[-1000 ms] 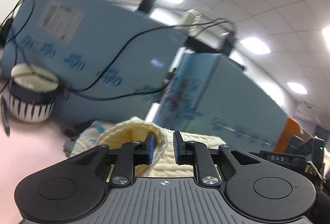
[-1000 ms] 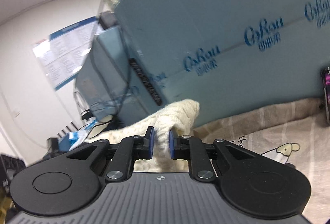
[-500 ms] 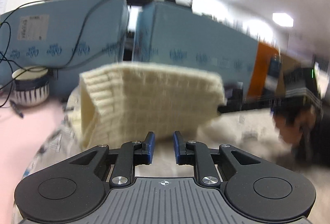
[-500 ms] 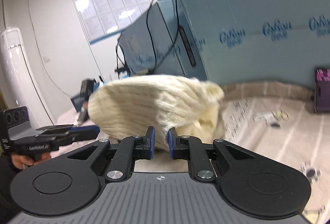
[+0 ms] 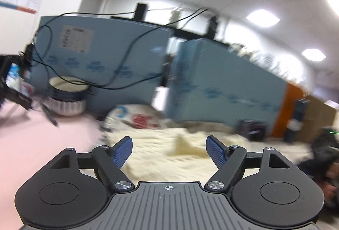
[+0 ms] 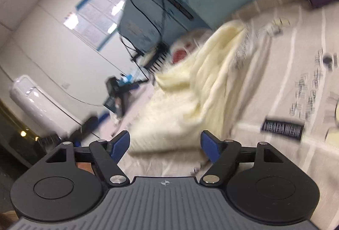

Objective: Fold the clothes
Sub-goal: 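Carry the sweater with both grippers and lay it onto the bed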

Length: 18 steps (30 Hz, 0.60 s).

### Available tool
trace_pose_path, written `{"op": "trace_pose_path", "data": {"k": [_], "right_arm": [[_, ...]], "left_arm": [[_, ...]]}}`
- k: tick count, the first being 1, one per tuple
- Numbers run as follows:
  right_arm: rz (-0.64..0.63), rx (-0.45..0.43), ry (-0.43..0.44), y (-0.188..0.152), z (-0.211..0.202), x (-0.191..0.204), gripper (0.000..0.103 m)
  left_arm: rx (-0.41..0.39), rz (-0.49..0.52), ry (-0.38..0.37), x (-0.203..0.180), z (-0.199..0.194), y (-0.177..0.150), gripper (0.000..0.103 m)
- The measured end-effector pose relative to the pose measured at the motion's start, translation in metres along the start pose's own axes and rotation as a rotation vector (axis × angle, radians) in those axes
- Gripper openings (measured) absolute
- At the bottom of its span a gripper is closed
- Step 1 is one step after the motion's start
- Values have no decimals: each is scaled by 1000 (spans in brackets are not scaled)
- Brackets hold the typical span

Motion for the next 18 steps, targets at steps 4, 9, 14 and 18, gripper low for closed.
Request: {"op": "trace_pose_path", "data": {"k": [4,9,14,18], "right_arm": [[38,35,-45,-10,3,3,72],[136,39,-1,-9,12,5,74],[229,-19,-52,9,32,-6,73],[197,-69,-111,17,48,-5,60]], "left_arm": [[107,23,111,13,58,17,78],[269,42,179,39,137,9,78],[306,97,160,21,160,-13,75],[285,185,179,11,160,-21,45]]}}
Point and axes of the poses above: each gripper's, at about its wrist camera, not at the fingertips, and z roughly the way its jaws point, x to its left, y to its top, the point moved 3 cm from there along z, roughly the way its jaws point, and after that the axes turned 3 degrees about y, right-handed, at the moved point
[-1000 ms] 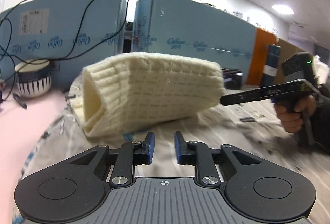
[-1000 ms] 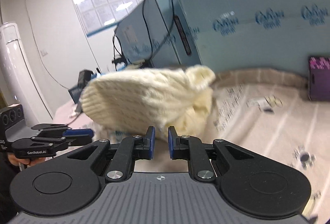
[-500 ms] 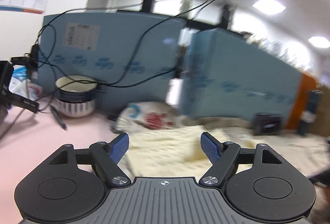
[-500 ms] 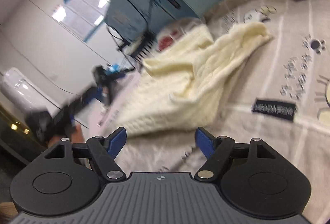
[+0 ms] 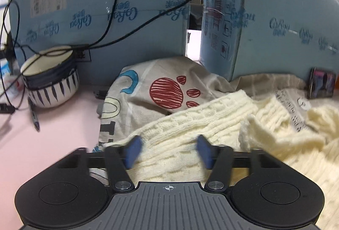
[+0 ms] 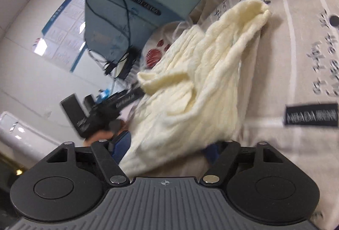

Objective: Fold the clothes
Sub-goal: 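Carry the sweater with both grippers and lay it onto the bed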

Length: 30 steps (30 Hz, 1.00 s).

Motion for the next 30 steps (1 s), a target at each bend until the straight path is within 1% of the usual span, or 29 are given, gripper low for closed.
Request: {"op": "trace_pose_path", "data": {"k": [1,2,3,4,5,6,7,8,10,11,13,15,18,19,20,22,23,24,25,26,27,29,30], "right_arm": [[-19,-9,-20,-1,5,1,52],[-45,-19,-33,-3,8,2,48],[-70,-28,-46,-5,11,3,43],[-94,-36,-56,-7,12,4,40],[-113,-41,-62,-9,12,4,39],[-129,-44,-64,-10,12,5,36],[-139,-47,-60,-10,11,5,33],[-158,-54,-53,-10,10,8,31],[-237,-77,-41,-12,5,19,24],[-280,-94,-32,-13,2,26,23],[-314,-126,3,-12,-8,39,20],[-314,-160,35,-7,-20,47,19],[-325,-215,37,-1,-41,54,18],[-325,-227,33,0,-49,55,18],[-326,-239,29,1,-58,55,18],[-328,-259,14,2,-77,55,18],[-326,-269,3,2,-88,52,18],[-323,-277,-11,1,-98,49,18],[-317,-284,-29,-1,-108,45,18],[-310,-288,-51,-3,-117,40,18],[-303,-288,-73,-5,-124,34,18],[-287,-282,-116,-9,-136,21,18],[-276,-275,-134,-12,-140,13,18]], "left_arm": [[-15,25,0,-3,-2,-1,31],[-29,51,3,-6,-4,-3,28],[-46,90,25,-12,-6,-4,26],[-63,129,47,-18,-8,-6,21],[-79,166,68,-24,-11,-7,10],[-91,195,77,-29,-12,-9,7],[-103,222,85,-33,-14,-10,0],[-111,232,88,-36,-16,-9,0],[-127,251,93,-42,-21,-9,0],[-134,243,95,-44,-24,-9,0],[-146,190,74,-43,-33,-6,0],[-175,121,31,-44,-46,-3,0],[-216,40,-39,-51,-68,0,0],[-220,19,-70,-55,-73,0,1],[-223,0,-100,-59,-79,0,6],[-216,-28,-134,-67,-82,1,10],[-201,-38,-126,-69,-80,0,19],[-186,-48,-119,-72,-78,0,25],[-170,-59,-111,-73,-76,-1,37],[-146,-72,-101,-73,-71,-3,43],[-119,-83,-94,-73,-65,-5,46],[-61,-85,-70,-76,-50,-9,63],[-33,-83,-61,-79,-42,-11,64]]}}
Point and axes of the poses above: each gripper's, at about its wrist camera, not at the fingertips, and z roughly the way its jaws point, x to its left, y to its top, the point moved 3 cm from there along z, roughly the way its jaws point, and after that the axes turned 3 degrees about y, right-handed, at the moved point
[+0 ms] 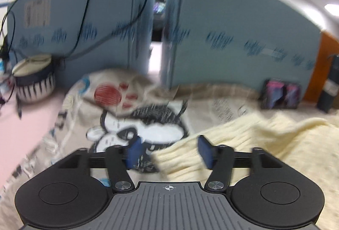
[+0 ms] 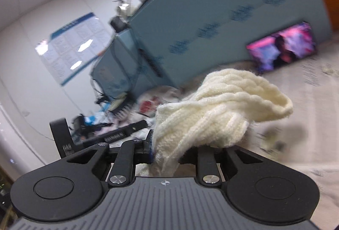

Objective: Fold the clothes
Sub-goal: 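Carry the sweater with both grippers and lay it onto the bed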

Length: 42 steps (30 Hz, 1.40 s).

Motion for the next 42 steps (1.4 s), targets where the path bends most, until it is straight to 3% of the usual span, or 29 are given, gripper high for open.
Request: {"op": "trace_pose_path", "data": {"k": [2,4,6,7,8,11,17,21,23,27,31,35,36,38,39,41,42], "right_arm": [[24,20,-31,-8,-4,-13,18],[44,45,-58,-16,-3,-23,18],[44,76,-91,-24,2,-30,18],[43,88,-102,-27,4,-33,18],[43,94,-108,-29,6,-34,18],[30,77,-92,-26,1,-32,18],[-127,-84,-80,-7,-57,-8,18],[-196,-223,-108,-4,-121,-4,18],[-196,-249,-179,-11,-148,-9,18],[-228,-238,-363,-37,-184,-17,18],[-194,-185,-461,-74,-198,-34,19],[-112,-128,-464,-96,-197,-53,20],[-77,-135,-440,-97,-200,-58,23],[-5,-151,-395,-99,-207,-66,38],[40,-165,-374,-97,-211,-71,55],[136,-204,-320,-92,-221,-82,59],[184,-226,-289,-89,-226,-88,60]], "left_arm": [[73,20,-50,-7,15,-7,67],[90,27,-37,-13,24,-10,68],[69,56,-30,-21,21,-10,48],[56,70,-53,-25,17,-10,26],[33,93,-49,-31,12,-10,21],[-64,166,-21,-49,-11,-6,20],[-245,213,-162,-96,-61,19,20],[-213,231,-330,-140,-54,20,20],[-169,259,-410,-165,-42,17,21],[-65,333,-495,-211,-11,5,21],[0,427,-494,-243,10,-14,22],[6,463,-442,-247,16,-24,32],[4,454,-435,-244,15,-24,36],[-14,433,-408,-235,8,-22,53],[-18,410,-399,-229,5,-19,59],[-10,345,-410,-218,-1,-14,74],[10,296,-428,-211,-4,-13,75]]}}
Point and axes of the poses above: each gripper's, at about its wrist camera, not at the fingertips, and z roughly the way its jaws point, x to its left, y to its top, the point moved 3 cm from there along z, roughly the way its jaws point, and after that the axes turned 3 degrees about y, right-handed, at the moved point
